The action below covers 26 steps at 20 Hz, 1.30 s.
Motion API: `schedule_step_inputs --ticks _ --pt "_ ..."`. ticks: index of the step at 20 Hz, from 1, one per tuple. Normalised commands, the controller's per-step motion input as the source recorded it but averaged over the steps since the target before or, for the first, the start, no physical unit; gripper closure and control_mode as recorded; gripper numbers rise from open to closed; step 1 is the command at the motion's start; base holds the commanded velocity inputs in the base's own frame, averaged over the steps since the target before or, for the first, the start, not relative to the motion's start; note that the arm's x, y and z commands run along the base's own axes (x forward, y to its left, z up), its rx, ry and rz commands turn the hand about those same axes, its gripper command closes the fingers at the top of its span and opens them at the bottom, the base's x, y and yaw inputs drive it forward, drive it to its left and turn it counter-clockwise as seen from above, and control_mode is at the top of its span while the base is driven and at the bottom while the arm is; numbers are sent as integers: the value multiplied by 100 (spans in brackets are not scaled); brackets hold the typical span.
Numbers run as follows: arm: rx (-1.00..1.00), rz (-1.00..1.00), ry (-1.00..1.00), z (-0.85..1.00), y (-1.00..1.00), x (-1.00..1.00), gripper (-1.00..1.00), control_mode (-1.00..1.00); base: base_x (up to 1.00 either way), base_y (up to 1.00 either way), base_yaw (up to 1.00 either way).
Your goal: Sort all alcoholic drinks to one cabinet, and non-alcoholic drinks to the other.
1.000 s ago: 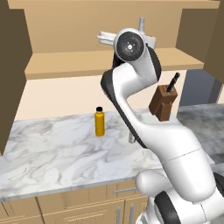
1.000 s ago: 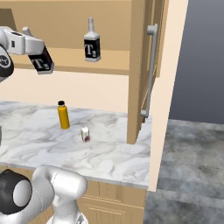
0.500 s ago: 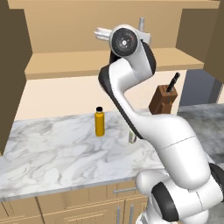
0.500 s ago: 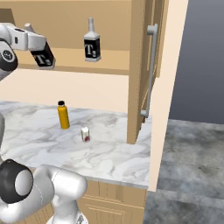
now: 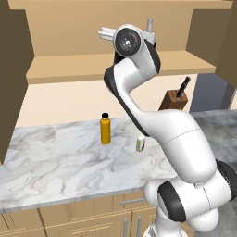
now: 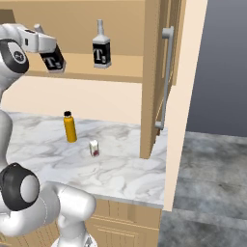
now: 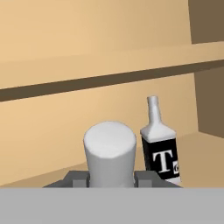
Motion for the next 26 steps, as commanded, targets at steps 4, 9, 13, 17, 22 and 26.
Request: schedule_step_inputs --ticks 4,9,13,17,22,26 --pt "0 0 -3 1 7 34 100 -100 0 0 0" --pt "0 0 0 0 9 32 100 -100 0 0 0" --pt "0 0 0 0 8 36 100 -100 0 0 0" --pt "0 0 0 0 3 35 100 -100 0 0 0" --pt "0 0 0 0 5 31 100 -100 0 0 0" --pt "0 0 0 0 8 30 100 -100 0 0 0"
